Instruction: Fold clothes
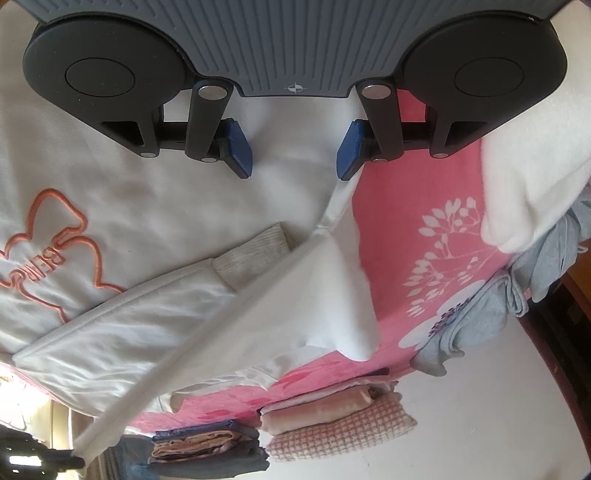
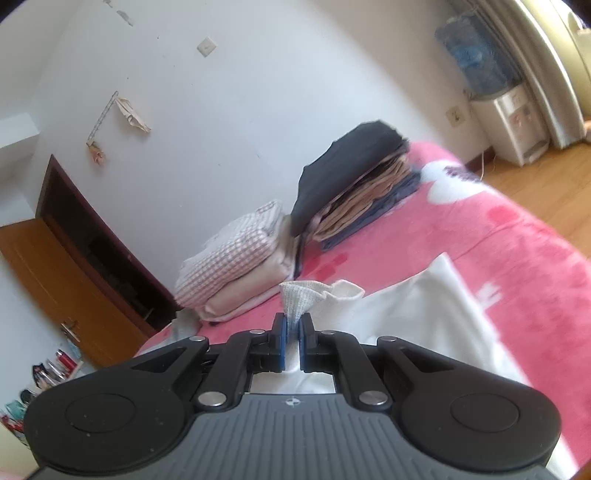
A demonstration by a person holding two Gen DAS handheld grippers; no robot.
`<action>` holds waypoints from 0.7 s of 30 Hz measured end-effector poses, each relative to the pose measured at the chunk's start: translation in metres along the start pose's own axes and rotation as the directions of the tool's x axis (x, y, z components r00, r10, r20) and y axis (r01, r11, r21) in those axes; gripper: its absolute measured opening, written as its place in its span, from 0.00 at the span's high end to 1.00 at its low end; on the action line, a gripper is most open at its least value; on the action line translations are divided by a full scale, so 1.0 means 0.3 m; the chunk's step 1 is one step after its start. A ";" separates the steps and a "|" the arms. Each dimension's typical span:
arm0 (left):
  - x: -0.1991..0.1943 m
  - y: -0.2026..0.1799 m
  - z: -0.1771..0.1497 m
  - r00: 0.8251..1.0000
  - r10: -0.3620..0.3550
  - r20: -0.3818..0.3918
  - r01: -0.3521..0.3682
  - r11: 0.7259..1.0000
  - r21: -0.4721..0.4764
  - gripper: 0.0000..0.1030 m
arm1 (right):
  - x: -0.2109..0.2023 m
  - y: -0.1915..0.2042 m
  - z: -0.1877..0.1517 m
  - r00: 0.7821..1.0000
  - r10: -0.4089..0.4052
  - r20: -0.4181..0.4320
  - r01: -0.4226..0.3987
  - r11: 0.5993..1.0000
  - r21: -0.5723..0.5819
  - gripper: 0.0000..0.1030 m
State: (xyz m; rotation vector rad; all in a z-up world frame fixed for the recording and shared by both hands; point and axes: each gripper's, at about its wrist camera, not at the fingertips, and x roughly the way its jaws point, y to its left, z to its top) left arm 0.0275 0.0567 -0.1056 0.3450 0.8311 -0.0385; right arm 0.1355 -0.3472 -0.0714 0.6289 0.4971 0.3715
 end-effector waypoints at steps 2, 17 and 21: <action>-0.006 -0.002 0.002 1.000 -0.004 -0.006 0.004 1.000 0.000 0.51 | -0.003 -0.028 -0.015 0.999 -0.039 -0.014 0.039 0.999 -0.031 0.94; -0.076 0.016 0.038 0.999 -0.012 0.030 0.012 1.000 0.002 0.50 | 0.049 -0.308 -0.080 0.972 -0.011 -0.233 0.098 0.925 0.367 0.62; 0.025 0.034 0.061 0.999 0.028 -0.037 -0.029 0.999 -0.016 0.49 | 0.094 -0.291 -0.070 0.969 0.006 -0.245 0.092 0.918 0.386 0.78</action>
